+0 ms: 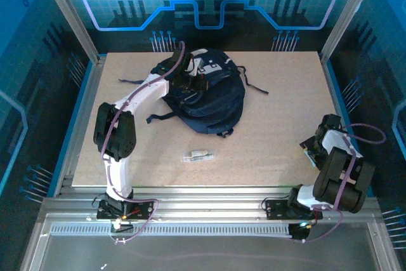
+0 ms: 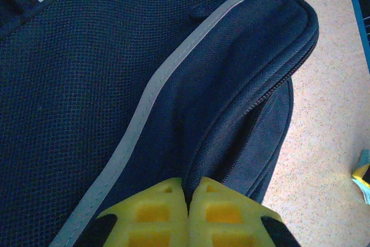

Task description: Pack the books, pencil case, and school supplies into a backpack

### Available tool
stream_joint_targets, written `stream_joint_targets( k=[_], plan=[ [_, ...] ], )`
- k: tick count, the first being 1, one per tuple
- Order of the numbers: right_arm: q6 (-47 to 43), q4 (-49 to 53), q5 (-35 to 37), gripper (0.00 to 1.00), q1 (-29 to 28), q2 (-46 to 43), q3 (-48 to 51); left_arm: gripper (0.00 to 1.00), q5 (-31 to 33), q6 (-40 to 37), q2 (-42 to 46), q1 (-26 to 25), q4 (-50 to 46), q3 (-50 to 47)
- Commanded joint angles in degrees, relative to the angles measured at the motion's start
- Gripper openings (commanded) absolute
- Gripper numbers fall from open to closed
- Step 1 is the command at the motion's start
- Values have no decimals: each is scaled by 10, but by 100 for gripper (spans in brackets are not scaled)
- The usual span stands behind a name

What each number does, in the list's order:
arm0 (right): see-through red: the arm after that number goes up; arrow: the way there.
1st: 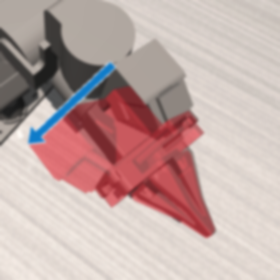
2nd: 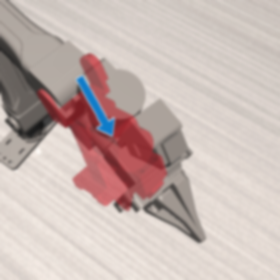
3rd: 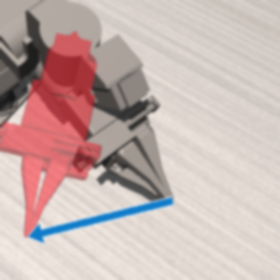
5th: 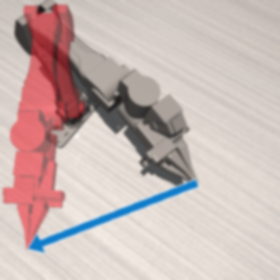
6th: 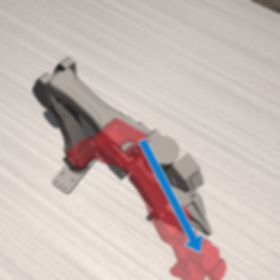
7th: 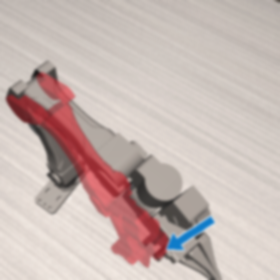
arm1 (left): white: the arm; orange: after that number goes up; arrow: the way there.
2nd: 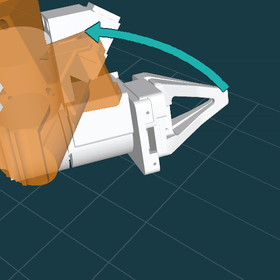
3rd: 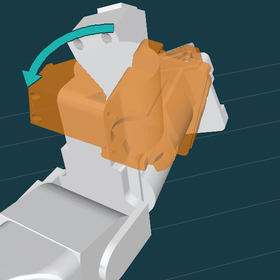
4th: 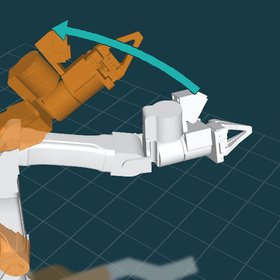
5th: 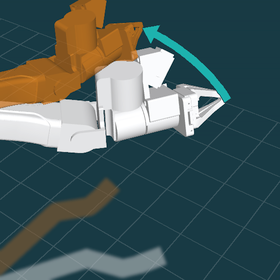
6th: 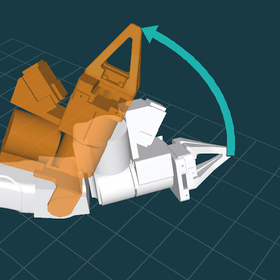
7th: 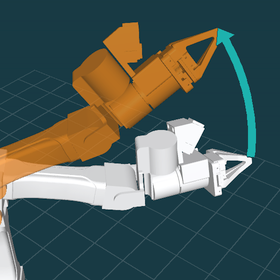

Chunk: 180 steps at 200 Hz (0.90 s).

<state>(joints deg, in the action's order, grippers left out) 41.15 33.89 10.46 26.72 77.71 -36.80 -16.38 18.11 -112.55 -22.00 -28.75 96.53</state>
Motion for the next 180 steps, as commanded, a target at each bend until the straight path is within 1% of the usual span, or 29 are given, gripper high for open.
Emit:
stream_joint_targets(
  k=[1,31,57,75,84,96,127,154,180],
  plan=[
    [-17,-34,-34,60,6,-39,20,0,-19,26,36,8,4,-8],
    [-62,-30,-68,57,6,-104,28,0,-27,40,35,12,19,-9],
    [-85,-10,-102,57,-3,-128,10,0,-31,46,34,12,24,-8],
    [-93,-3,-120,57,-22,-126,-5,0,-33,50,34,12,26,-9],
    [-94,-2,-123,55,-34,-121,-12,0,-33,51,36,12,28,-11],
    [-95,-5,-127,54,-52,-113,-19,0,-32,54,39,12,31,-16],
    [-90,-12,-132,55,-86,-95,-33,0,-29,56,45,12,35,-27],
    [-89,-18,-154,54,-115,-80,-47,0,-23,58,46,13,38,-30],
    [-87,-12,-152,55,-149,-71,-66,0,-24,63,43,14,42,-30]
  ],
)
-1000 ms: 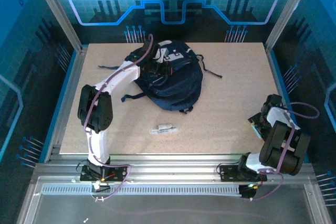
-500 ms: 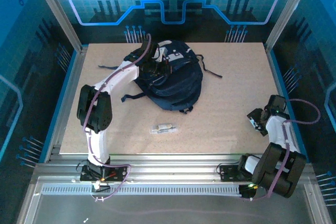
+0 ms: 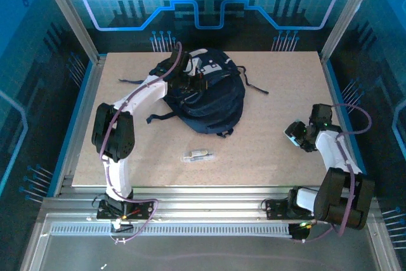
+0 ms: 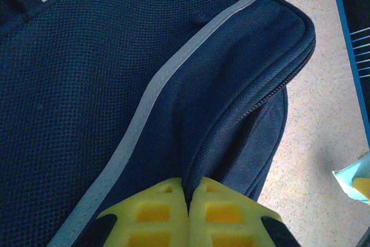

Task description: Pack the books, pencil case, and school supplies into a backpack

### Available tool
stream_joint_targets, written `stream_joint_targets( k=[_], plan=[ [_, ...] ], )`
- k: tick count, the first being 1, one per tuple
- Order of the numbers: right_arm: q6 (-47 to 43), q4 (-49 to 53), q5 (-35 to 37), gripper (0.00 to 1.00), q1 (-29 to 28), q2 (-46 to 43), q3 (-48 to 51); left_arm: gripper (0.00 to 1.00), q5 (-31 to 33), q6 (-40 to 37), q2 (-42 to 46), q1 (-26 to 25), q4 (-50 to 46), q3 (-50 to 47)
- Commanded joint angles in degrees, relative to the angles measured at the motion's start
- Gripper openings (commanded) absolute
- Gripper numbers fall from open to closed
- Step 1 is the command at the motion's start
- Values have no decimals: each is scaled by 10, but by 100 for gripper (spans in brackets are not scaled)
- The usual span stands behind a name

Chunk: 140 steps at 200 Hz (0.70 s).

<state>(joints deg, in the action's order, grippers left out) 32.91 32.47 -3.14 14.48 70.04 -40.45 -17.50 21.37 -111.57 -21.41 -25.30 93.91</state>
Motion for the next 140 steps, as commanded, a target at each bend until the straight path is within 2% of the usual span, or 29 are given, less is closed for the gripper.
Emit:
stream_joint_targets(
  k=[1,71,140],
  plan=[
    [-5,2,-17,55,-27,6,-31,0,-13,31,33,8,8,-4],
    [26,13,-51,57,-139,-13,-96,0,-21,28,20,14,-9,37],
    [65,-40,-56,59,-270,59,-200,0,-18,22,21,14,-20,40]
  ],
)
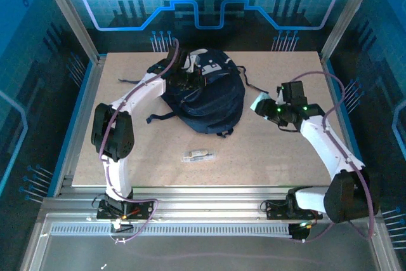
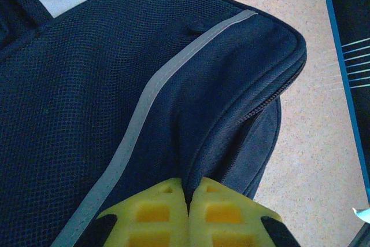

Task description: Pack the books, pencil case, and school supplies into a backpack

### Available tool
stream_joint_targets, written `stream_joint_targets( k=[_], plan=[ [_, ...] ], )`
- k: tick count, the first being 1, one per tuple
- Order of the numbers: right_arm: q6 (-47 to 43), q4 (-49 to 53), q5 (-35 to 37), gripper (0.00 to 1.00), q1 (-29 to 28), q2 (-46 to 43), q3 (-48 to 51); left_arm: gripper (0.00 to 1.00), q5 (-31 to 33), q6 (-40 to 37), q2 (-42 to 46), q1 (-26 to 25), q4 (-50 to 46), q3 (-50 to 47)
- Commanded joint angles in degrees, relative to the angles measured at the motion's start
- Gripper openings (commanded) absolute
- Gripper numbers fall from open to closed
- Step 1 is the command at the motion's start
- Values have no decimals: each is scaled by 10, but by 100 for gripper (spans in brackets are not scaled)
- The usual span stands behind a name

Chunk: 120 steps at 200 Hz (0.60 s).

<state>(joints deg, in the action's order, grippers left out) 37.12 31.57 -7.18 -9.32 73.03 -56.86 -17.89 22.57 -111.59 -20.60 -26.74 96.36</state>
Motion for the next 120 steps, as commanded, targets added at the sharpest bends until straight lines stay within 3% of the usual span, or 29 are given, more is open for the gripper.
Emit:
stream_joint_targets(
  k=[1,47,120],
  plan=[
    [23,-32,-16,59,-34,30,-37,0,-14,10,21,6,-6,14],
    [29,-70,-17,61,-100,144,-132,0,-11,7,24,9,-10,20],
    [47,-56,-31,65,-127,333,-291,0,7,-2,18,9,-14,25]
  ],
)
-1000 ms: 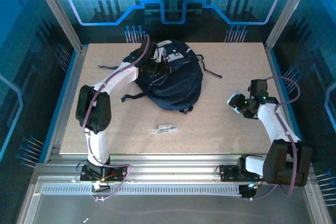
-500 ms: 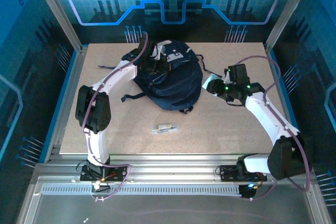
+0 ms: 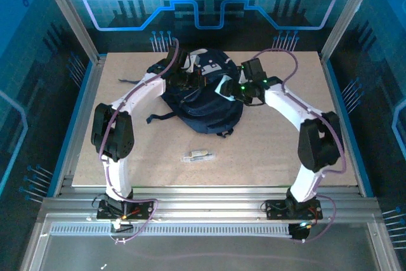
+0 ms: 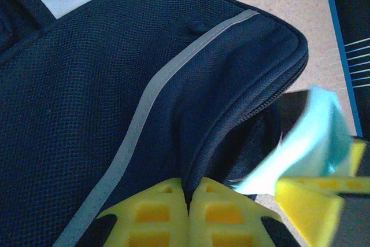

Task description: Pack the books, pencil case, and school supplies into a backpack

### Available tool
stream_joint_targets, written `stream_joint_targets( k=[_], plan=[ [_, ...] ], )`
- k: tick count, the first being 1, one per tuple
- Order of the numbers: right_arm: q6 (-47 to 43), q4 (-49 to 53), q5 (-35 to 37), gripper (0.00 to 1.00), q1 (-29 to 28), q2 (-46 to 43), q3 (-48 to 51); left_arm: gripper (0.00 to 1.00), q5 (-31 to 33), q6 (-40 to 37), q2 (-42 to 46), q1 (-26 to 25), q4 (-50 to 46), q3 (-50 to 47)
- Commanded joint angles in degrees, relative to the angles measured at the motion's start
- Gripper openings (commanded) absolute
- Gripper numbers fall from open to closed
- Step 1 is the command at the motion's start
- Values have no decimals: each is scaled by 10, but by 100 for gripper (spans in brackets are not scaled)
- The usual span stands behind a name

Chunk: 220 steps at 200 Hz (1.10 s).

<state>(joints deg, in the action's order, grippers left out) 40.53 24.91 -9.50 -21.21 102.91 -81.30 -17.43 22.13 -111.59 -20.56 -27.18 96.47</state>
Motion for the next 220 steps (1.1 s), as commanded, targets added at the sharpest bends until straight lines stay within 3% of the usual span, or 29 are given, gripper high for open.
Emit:
stream_joint_targets(
  k=[1,13,35,103,124,163,194,220],
  plan=[
    [13,11,-8,65,-9,36,-47,0,3,2,18,8,-10,24],
    [18,10,-15,73,-11,47,-55,0,4,3,19,8,-11,24],
    [19,5,-18,100,-14,41,-56,0,9,2,20,8,-14,29],
    [-12,26,38,100,-10,-45,-2,0,8,13,23,8,-3,24],
    [-13,2,46,92,-4,-57,27,0,1,16,23,8,-3,24],
    [-5,-35,33,64,-1,-23,22,0,-4,21,31,4,-3,18],
    [9,-57,34,54,0,19,3,0,-8,25,36,-1,-2,16],
    [26,-109,12,34,-1,41,0,0,-12,29,32,-6,-2,19]
  ],
)
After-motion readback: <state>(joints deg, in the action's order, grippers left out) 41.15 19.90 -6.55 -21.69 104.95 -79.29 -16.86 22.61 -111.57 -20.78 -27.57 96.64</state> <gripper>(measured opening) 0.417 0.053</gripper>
